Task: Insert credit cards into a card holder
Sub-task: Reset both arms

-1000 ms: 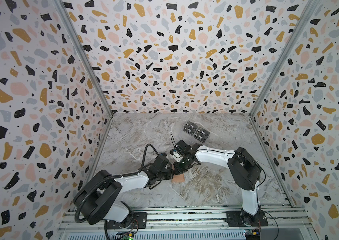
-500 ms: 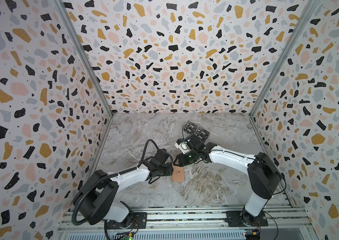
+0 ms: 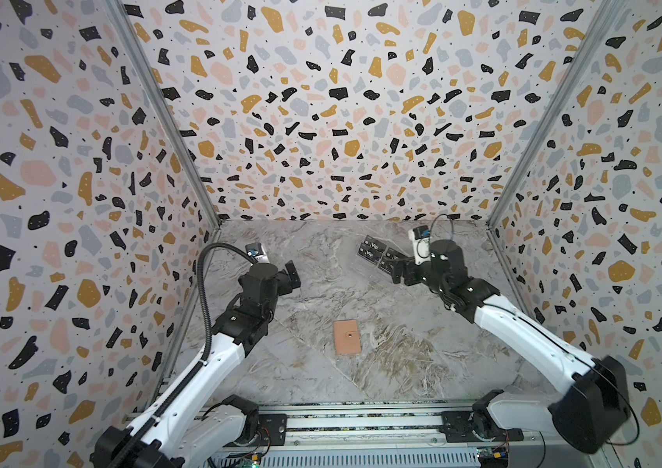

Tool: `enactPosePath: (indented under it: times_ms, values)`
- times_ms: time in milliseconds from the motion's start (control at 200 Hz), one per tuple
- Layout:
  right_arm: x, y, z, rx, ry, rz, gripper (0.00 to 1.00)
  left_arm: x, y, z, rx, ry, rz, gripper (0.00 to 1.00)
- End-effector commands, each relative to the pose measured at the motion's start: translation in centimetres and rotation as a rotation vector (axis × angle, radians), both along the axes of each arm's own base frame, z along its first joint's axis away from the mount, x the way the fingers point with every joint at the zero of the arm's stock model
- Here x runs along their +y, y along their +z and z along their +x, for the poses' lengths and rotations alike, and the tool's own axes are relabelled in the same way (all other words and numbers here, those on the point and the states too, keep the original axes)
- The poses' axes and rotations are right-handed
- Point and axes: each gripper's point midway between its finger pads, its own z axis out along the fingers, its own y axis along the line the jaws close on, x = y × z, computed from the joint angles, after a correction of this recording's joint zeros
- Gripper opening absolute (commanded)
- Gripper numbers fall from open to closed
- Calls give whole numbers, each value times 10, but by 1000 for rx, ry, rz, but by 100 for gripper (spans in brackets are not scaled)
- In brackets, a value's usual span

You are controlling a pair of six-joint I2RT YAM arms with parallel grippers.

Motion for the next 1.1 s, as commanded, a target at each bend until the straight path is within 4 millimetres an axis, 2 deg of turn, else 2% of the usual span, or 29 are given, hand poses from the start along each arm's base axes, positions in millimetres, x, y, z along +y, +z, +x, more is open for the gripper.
enactPosePath:
  times_ms: [0, 60, 145, 210, 270, 305, 385, 491, 611, 711, 801, 871, 901, 966, 1096]
  values:
    - [-49, 33, -1, -340, -82, -62, 99, 36, 14, -1, -159, 118, 142, 100]
    - [-77, 25, 1, -360, -168, -90, 99, 50, 7, -9, -212, 154, 150, 100]
    - [-115, 4, 5, -338, -295, -103, 99, 68, -20, -25, -216, 228, 217, 100]
    - [-133, -13, 0, -337, -345, -83, 99, 77, -44, -34, -195, 247, 284, 100]
    - [-142, -28, -6, -342, -365, -61, 99, 89, -68, -44, -160, 293, 309, 100]
    - [-145, -38, -10, -341, -369, -55, 99, 94, -71, -47, -173, 322, 295, 100]
    - [-144, -60, -15, -323, -354, -61, 99, 89, -68, -44, -220, 280, 305, 100]
    - [-147, -85, -22, -325, -357, -63, 99, 88, -90, -31, -156, 253, 338, 100]
    - [-150, -114, -25, -282, -362, -88, 99, 91, -95, -25, -206, 270, 285, 100]
    - [-150, -112, -20, -310, -349, -89, 99, 90, -94, -13, -226, 256, 269, 100]
    - [-163, -118, -6, -268, -380, -86, 99, 96, -110, -12, -214, 279, 254, 100]
    - [-167, -114, -8, -330, -383, -80, 99, 95, -114, -6, -215, 274, 263, 100]
    - [-169, -120, -9, -320, -387, -74, 100, 93, -115, -6, -207, 266, 264, 100]
    - [-163, -118, -12, -343, -350, -79, 100, 97, -118, -5, -169, 284, 261, 100]
    - [-163, -136, 2, -280, -341, -85, 99, 100, -119, -5, -164, 309, 262, 100]
